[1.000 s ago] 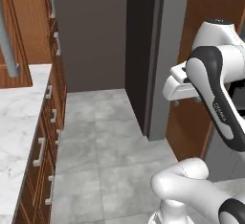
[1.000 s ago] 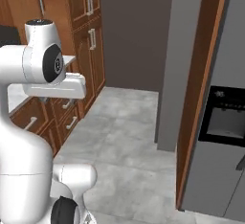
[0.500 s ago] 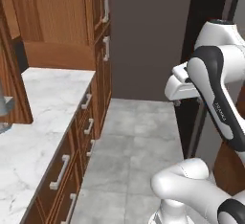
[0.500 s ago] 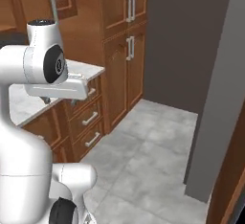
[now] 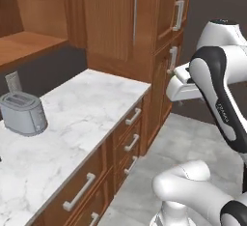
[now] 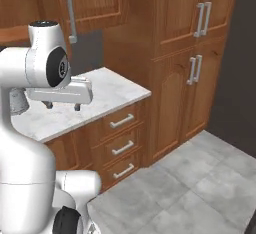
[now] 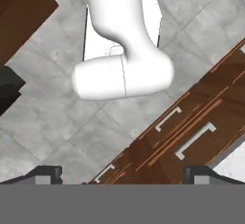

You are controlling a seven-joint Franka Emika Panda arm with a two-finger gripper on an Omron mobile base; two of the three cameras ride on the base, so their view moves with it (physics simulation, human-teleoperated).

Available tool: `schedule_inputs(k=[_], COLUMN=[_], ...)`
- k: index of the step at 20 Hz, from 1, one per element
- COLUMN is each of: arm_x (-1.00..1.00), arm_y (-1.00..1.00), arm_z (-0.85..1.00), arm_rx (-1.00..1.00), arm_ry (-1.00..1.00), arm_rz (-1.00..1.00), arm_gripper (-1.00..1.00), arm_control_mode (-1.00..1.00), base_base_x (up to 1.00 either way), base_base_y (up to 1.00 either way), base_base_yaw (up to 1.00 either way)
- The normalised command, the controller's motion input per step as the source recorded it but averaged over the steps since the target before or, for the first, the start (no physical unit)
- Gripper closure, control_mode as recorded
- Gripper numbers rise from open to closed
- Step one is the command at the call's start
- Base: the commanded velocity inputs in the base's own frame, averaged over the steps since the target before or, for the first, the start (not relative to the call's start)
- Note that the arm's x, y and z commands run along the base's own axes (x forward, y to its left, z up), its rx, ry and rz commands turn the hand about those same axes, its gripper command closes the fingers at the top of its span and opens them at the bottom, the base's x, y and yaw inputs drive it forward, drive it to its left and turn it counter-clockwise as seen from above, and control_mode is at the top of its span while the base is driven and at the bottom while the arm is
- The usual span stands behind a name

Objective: Move the cutting board and knife to the sink. Then move spray from the cabinet to the counter.

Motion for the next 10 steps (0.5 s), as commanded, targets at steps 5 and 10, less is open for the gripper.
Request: schedule_inputs(k=[5, 10], arm_x=[0.00, 0.00], arm_y=[0.00, 0.00], arm_z=[0.00, 0.00], arm_rx=[0.00, 0.00], arm_ry=[0.00, 0.00], arm_rz=[0.00, 0.00], arm_gripper=[-1.00, -1.00], arm_control_mode=[1.00, 1.00], base_base_x=[0.86, 0.55], base_base_y=[0.00, 0.22], base_base_yaw=[0.64, 0.61])
